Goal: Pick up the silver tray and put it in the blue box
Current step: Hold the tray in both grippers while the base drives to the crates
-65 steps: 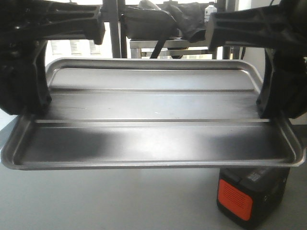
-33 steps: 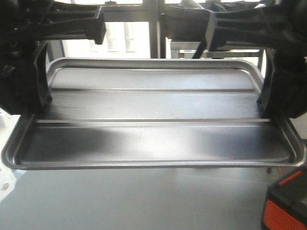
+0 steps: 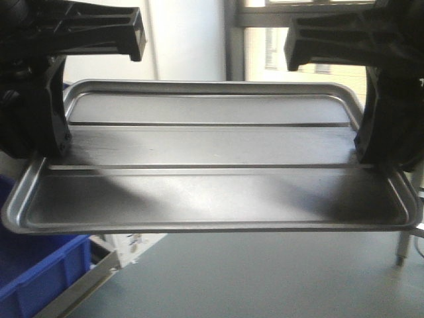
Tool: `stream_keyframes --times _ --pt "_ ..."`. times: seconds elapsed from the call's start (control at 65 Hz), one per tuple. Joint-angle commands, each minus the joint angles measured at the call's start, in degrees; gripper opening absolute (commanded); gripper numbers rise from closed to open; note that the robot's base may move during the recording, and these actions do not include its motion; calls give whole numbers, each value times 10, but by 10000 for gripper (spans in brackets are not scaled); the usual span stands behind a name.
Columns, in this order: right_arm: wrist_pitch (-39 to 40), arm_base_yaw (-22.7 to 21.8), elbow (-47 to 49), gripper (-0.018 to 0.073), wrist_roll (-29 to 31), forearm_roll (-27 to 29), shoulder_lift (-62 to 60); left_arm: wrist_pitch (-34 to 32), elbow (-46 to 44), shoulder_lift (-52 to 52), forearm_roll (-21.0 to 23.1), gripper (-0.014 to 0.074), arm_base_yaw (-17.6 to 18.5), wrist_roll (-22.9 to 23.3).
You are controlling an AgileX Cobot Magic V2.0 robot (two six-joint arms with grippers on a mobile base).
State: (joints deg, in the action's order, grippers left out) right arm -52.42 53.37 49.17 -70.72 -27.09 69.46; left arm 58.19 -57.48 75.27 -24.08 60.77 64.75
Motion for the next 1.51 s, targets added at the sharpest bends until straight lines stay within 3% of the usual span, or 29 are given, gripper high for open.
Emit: stream_keyframes --times 0.0,1.492 --pt "24 3 17 65 5 -27 -15 -15 -15 -16 -12 -10 5 6" --pt "23 3 17 65 5 -27 -15 -15 -15 -16 -12 -10 5 6"
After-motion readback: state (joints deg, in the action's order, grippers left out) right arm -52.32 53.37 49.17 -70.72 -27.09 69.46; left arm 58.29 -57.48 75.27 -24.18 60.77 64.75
